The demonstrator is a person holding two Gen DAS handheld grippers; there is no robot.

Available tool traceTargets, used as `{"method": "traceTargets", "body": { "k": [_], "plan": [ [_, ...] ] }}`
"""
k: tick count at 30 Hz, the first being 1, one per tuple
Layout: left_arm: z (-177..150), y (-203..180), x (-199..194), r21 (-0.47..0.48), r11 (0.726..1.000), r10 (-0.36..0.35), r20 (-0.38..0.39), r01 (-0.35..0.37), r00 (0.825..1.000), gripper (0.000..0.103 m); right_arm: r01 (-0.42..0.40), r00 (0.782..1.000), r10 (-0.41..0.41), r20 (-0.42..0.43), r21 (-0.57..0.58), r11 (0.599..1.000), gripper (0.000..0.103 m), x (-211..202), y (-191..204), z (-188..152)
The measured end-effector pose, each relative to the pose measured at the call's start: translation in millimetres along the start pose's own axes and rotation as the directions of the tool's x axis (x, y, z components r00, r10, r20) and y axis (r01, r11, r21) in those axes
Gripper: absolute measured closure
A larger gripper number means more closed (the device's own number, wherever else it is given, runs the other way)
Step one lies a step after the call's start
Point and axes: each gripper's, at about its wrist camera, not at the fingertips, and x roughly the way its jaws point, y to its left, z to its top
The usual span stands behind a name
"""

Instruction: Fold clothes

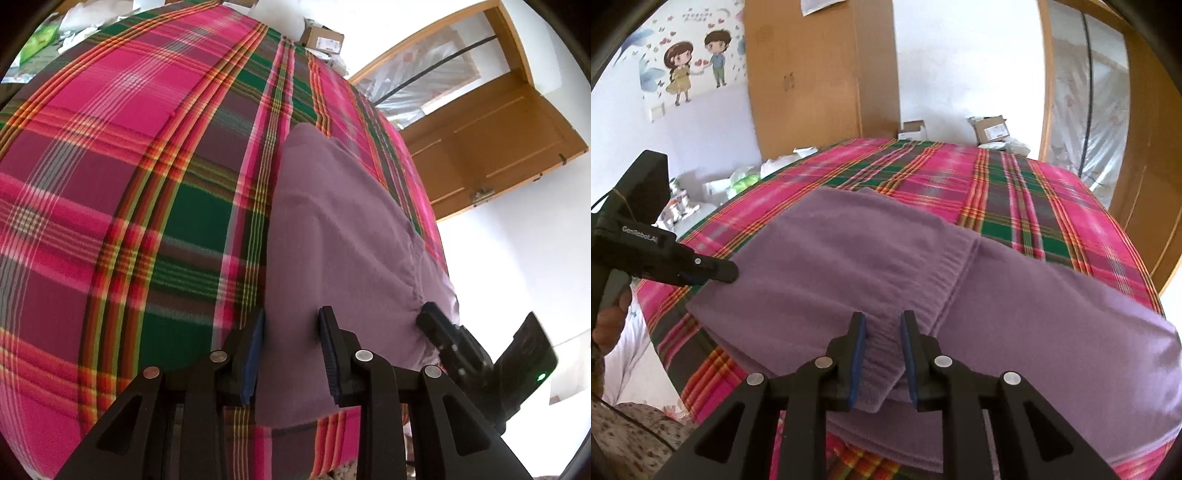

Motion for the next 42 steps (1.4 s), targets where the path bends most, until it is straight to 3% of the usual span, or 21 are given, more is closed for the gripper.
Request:
{"method": "traceTargets", "body": {
  "k": [3,8,13,20,25,33,36,39,42],
  "plan": [
    [-4.0,0.4,-2.0,0.007,1.0,0.001,-0.003,-0.001,1.0,0.072,0.032,0.999,-0.032,0.002,-0.003,0.999,0.083,-7.2,4.6,-2.1],
    [-16.0,0.2,-7.2,0.028,1.0,0.003,-0.011,-0.003,1.0,0.072,0.005,1.0,-0.004,0.011,-0.047,0.999,0.083,-14.0,16.5,-1.9],
    [-28.2,2.0,-12.0,0.031,0.999,-0.007,-0.01,0.008,1.0,0.072,0.03,1.0,-0.029,0.007,-0.075,0.997,0.083,-16.0,20.7,-13.1],
    [-43.3,4.9,-20.9,0.048,0.999,-0.01,-0.023,0.011,1.0,0.072,-0.029,1.0,0.029,-0.001,-0.117,0.993,0.079,-14.6,44.4,2.7],
    [-48.6,5.9,-25.4,0.062,0.998,-0.004,-0.029,0.005,1.0,0.072,-0.057,0.996,0.046,-0.073,-0.154,0.986,0.079,-0.5,57.8,-8.0],
    [-51.0,2.1,-28.0,0.085,0.996,-0.007,-0.06,0.012,0.998,0.072,-0.093,0.994,0.084,-0.07,-0.137,0.986,0.079,-0.3,57.8,3.2],
    [-50.3,0.5,-27.8,0.091,0.996,-0.009,-0.07,0.016,0.998,0.072,-0.111,0.987,0.094,-0.127,-0.134,0.985,0.079,11.7,57.6,3.1],
    [-49.0,5.6,-30.4,0.076,0.996,-0.03,-0.066,0.035,0.997,0.072,-0.162,0.982,0.143,-0.125,-0.153,0.975,0.079,5.2,60.4,9.3],
    [-46.3,8.1,-33.5,0.075,0.996,-0.036,-0.062,0.041,0.997,0.072,-0.226,0.971,0.218,-0.096,-0.084,0.97,0.079,10.5,59.4,29.8]
  ]
}}
